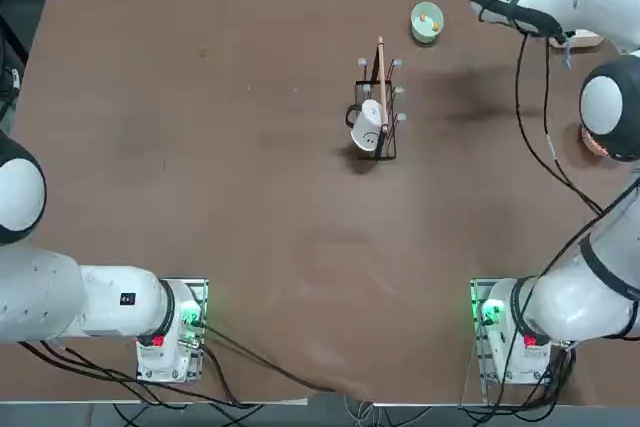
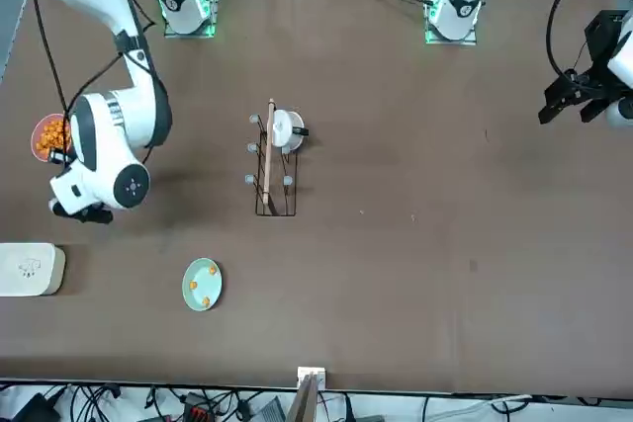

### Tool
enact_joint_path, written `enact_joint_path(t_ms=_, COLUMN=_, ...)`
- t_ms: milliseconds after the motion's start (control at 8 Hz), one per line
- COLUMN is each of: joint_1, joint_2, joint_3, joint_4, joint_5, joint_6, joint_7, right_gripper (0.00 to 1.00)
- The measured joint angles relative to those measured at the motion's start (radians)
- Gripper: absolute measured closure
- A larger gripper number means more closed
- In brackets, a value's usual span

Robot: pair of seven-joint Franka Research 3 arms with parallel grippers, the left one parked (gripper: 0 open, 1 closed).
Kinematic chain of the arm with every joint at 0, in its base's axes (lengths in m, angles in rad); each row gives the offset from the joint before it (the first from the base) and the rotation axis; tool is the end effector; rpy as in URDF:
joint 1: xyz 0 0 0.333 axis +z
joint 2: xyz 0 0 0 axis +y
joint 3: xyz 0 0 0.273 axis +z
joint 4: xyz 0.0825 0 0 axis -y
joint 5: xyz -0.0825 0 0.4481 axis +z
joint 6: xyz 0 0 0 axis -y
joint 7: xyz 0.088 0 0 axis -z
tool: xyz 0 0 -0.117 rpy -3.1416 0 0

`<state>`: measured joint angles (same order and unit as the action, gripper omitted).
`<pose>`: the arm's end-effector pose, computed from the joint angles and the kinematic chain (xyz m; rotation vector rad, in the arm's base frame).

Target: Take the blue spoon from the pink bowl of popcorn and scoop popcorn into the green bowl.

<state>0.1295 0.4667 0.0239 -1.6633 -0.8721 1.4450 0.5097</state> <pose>0.6456 0.0004 0.2631 2.0911 -0.1505 -0.3778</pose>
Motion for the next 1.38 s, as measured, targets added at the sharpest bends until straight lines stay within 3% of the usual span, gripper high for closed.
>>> enact_joint_path(t_ms=500, joint_1=-0.114, joint_2=-0.027, joint_3=-0.004, joint_4=-0.158, joint_5=-0.081, joint_6=0.120, joint_7=0.071, right_gripper=0.89)
enact_joint_path(t_ms=1000, joint_1=-0.227, joint_2=-0.134, joint_3=-0.006, joint_4=-0.352, joint_5=-0.098, joint_6=0.299, joint_7=0.104, right_gripper=0.89)
enact_joint_path(t_ms=1375, joint_1=-0.307, joint_2=-0.189, joint_3=-0.006, joint_4=-0.500, joint_5=-0.182, joint_6=0.418, joint_7=0.178, right_gripper=0.89)
